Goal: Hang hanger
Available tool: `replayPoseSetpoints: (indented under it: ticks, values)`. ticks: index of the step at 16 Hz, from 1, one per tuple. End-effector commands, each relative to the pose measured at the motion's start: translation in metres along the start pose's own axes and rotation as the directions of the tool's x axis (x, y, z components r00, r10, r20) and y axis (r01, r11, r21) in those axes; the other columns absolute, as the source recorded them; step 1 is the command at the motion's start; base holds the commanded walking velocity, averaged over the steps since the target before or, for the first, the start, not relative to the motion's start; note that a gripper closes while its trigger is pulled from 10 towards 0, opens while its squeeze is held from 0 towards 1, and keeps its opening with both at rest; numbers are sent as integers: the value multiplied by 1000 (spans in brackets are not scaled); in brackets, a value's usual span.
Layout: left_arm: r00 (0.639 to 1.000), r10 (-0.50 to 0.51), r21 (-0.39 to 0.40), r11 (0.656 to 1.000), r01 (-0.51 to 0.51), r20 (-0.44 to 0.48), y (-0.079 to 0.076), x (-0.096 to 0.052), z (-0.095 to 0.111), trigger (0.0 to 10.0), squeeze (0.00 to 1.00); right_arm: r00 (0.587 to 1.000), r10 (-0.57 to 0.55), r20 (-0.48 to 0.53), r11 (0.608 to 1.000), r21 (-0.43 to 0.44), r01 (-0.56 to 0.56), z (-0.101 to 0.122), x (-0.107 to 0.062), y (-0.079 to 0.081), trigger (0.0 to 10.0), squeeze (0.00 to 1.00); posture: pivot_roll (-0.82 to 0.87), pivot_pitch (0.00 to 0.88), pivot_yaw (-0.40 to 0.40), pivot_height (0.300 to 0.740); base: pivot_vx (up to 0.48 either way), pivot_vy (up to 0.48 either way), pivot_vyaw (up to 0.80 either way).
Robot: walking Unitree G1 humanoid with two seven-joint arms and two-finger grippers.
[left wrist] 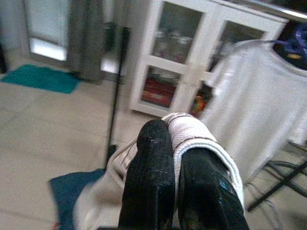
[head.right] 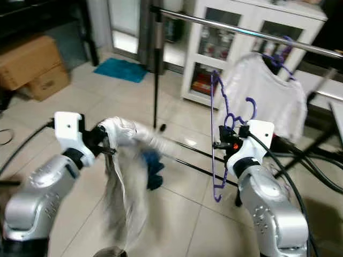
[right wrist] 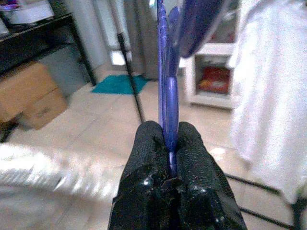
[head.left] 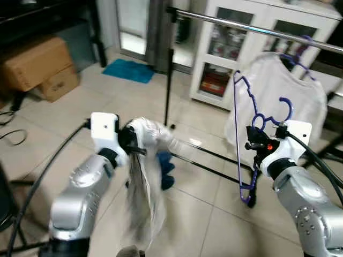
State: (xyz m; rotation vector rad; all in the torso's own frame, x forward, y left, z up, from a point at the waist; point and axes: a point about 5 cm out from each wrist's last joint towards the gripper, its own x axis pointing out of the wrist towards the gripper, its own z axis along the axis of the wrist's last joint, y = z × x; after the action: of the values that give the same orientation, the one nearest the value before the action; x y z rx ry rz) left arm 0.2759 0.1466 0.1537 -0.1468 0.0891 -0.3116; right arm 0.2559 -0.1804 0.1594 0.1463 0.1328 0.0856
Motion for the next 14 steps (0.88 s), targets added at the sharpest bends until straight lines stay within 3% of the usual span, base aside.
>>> replayPoseSetpoints:
  ticks: [1, 3, 4, 6, 8, 14]
  values:
    - [997, -27, 20, 999, 26, 77, -9, -1, 16, 10000, 0, 999, -14, 39, 999, -33, 15, 7, -2, -1, 10000, 0, 68, 0, -65, 740, 0, 0, -800]
    - [999, -28, 62, 998, 26, 36, -15, -4, 8, 10000, 0, 997, -43, 70, 998, -33, 46, 12, -2, -3, 10000, 0, 87, 0, -76, 740, 0, 0, -800]
    - [999, -22, 61, 998, 20, 35, -16, -7, 7, 10000, 0, 992, -76, 103, 993, -87, 85, 14, 1, -2, 10000, 0, 80, 0, -76, 740, 0, 0, -800]
    - [999, -15, 66, 998, 13, 36, -14, -6, 8, 10000, 0, 990, -77, 119, 994, -68, 86, 15, 3, 4, 10000, 0, 73, 0, -81, 740, 0, 0, -800]
    - [1000, 7, 68, 998, -9, 30, -16, -4, 6, 10000, 0, 965, -105, 242, 985, -108, 134, 23, 3, 7, 10000, 0, 68, 0, -69, 740, 0, 0, -800]
    - [999, 4, 58, 998, -6, 32, -17, -4, 5, 10000, 0, 965, -103, 240, 987, -97, 129, 22, 3, 7, 10000, 0, 68, 0, -67, 740, 0, 0, -800]
